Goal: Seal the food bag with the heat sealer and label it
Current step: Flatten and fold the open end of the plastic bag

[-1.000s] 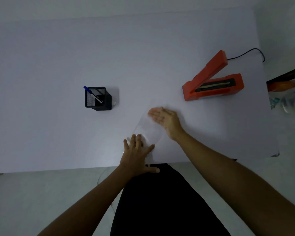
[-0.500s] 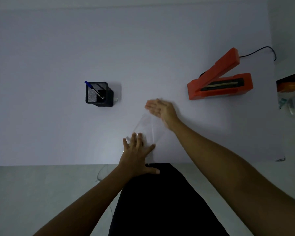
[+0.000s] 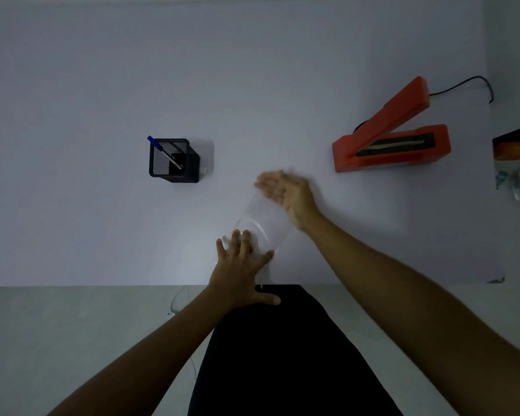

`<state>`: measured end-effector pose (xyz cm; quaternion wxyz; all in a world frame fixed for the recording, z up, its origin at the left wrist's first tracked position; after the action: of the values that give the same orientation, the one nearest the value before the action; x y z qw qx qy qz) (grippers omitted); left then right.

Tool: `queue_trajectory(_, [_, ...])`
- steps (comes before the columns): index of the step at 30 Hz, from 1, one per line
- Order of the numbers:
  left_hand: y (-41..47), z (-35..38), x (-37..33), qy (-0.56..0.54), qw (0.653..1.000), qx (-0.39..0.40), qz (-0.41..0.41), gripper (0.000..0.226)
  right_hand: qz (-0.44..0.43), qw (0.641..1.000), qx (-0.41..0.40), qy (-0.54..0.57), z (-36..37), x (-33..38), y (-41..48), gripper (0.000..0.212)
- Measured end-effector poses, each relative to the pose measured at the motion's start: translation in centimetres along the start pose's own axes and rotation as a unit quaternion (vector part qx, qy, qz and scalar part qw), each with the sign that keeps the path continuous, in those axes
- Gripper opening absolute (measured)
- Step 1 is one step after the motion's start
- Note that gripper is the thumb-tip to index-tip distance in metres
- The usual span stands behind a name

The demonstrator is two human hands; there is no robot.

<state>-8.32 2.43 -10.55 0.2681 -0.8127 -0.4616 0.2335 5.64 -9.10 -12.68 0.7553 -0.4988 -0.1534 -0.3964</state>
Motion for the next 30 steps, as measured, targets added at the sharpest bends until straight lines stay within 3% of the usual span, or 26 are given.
queue_trajectory(3, [0.1,-0.1,-0.1,0.008,1.000,-0.007,-0.001,0.115,0.049,0.998,0.045,-0.008,1.5,-5.7,-3.9,0.038])
queue_trajectory(9, [0.4,0.1,-0.3,0.016,1.000,0.006,0.005,0.120,0.079,0.996,0.008,0.042,-0.2,-8.7,-5.3,0.040])
queue_trajectory(23, [0.3,-0.1,-0.2,0.014,1.000,0.009,0.002,0.118,-0.037,0.996,-0.062,-0.050,-4.1,3.0,2.1,0.043])
queue_trajectory(30, [0.4,-0.7,0.0,0.011,1.000,0.005,0.009,0.117,-0.097,0.981,-0.104,-0.131,-3.7,4.3,1.6,0.035])
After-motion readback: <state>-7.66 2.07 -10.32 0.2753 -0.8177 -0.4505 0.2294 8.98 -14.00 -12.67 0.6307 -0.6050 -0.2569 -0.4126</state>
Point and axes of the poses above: each hand's wrist, its own y-axis towards the middle knuckle, its own z-axis out of the palm, x = y × z, the point moved 8 cm from there along y, towards the middle knuckle, and after that the axes turned 5 degrees about y, right-handed, at the moved point
